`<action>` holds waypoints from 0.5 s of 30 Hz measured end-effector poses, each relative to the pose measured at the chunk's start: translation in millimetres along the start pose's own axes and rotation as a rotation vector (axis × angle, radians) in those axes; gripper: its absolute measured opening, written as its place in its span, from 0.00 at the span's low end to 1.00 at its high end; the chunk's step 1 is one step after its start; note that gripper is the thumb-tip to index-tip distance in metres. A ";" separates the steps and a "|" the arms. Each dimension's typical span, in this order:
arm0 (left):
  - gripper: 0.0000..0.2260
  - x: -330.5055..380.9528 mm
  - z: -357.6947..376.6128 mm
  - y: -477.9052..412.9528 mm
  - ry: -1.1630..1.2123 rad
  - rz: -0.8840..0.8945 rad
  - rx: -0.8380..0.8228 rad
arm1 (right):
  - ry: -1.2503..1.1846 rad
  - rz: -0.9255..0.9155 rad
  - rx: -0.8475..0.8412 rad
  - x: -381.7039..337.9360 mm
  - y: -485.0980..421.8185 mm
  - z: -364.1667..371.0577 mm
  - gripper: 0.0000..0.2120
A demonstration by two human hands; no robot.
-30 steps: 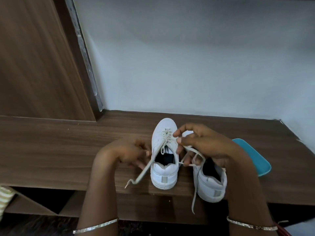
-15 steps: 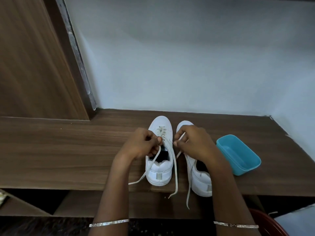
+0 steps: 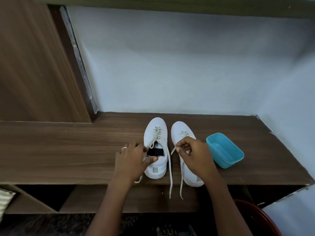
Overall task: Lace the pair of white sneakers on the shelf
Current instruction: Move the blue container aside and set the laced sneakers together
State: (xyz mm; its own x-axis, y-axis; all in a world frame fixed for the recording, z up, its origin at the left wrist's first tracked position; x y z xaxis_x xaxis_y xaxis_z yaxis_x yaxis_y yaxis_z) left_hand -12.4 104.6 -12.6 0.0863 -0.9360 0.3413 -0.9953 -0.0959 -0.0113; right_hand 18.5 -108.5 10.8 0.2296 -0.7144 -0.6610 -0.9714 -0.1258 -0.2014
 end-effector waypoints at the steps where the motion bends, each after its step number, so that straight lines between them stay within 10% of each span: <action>1: 0.22 -4.9 -0.2 2.5 0.023 -0.019 0.011 | 0.033 -0.042 -0.052 -1.9 3.8 6.5 0.06; 7: 0.13 13.2 -13.7 18.3 0.124 0.010 0.160 | 0.336 -0.120 -0.232 -10.5 21.8 33.0 0.14; 15: 0.03 118.8 -20.9 22.2 0.602 0.191 0.284 | 0.030 0.065 0.406 48.6 41.0 -89.6 0.04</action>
State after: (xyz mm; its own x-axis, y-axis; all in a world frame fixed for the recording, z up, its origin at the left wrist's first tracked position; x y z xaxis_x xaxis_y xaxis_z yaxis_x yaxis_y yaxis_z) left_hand -25.1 -1.7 47.3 -0.2099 -0.6020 0.7704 -0.9338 -0.1100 -0.3404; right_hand -15.7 -210.0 35.2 0.1604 -0.7324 -0.6617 -0.8796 0.1980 -0.4325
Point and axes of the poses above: each hand's wrist, its own y-axis away from the middle knuckle, its own z-axis out of the palm, x = y × z, the point moved 9 cm from there along -y, towards the middle knuckle, and after that the axes turned 1 degree about y, right-handed, at the moved point
